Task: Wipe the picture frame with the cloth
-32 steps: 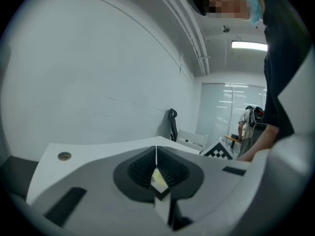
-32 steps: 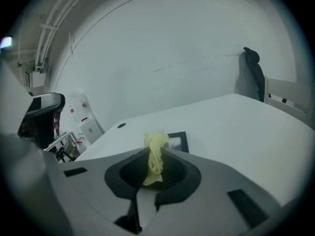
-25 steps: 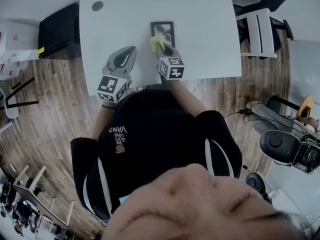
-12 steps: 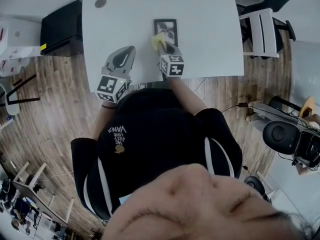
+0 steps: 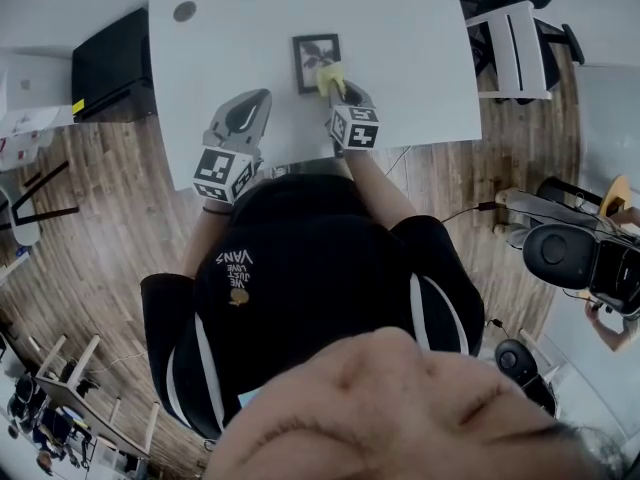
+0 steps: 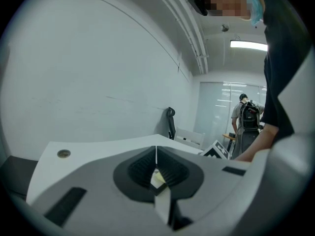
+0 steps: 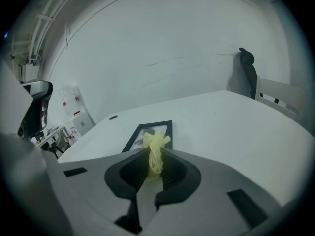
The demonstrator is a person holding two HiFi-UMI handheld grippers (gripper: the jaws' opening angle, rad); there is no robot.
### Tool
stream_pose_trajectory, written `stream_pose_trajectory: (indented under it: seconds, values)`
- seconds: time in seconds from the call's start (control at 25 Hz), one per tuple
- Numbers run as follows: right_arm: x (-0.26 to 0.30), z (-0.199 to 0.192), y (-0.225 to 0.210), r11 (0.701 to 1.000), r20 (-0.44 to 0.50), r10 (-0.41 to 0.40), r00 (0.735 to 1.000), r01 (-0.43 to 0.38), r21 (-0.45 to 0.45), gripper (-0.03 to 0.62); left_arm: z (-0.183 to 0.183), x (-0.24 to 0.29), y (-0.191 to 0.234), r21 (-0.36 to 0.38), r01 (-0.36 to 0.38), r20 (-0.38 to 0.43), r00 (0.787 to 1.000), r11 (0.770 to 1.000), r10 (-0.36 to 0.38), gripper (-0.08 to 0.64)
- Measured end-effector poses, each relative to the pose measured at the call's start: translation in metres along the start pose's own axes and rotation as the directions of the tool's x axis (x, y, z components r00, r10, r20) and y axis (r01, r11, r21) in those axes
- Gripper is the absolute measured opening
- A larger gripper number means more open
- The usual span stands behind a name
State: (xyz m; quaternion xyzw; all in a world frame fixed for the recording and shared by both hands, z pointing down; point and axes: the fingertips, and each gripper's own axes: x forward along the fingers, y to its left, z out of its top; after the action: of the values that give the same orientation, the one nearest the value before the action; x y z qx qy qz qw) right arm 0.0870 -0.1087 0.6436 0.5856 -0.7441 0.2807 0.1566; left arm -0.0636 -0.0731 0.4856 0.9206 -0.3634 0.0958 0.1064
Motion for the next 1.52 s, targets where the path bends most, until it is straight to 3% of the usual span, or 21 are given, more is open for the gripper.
stream_pose_trajectory:
  seconds: [0.64,1.16,1.52]
  values:
    - [-0.018,0.005,-0.043,0.996,0.014,-0.091,0.996,0.091,-0.005,0.048,0.003,0.026,-0.017,0.005,0.065,0.002,0.998,0.998,-0.065,0.017]
    - [-0.024,0.012,-0.043,0.997,0.032,-0.072,0.997,0.072,-0.002,0.048,0.006,0.031,-0.021,0.003,0.065,0.013,0.998,0.998,-0.065,0.017]
    - [-0.043,0.045,-0.027,0.999,0.121,-0.036,0.992,0.036,0.004,0.048,0.012,0.033,-0.019,0.005,0.073,0.034,0.997,0.997,-0.073,0.017]
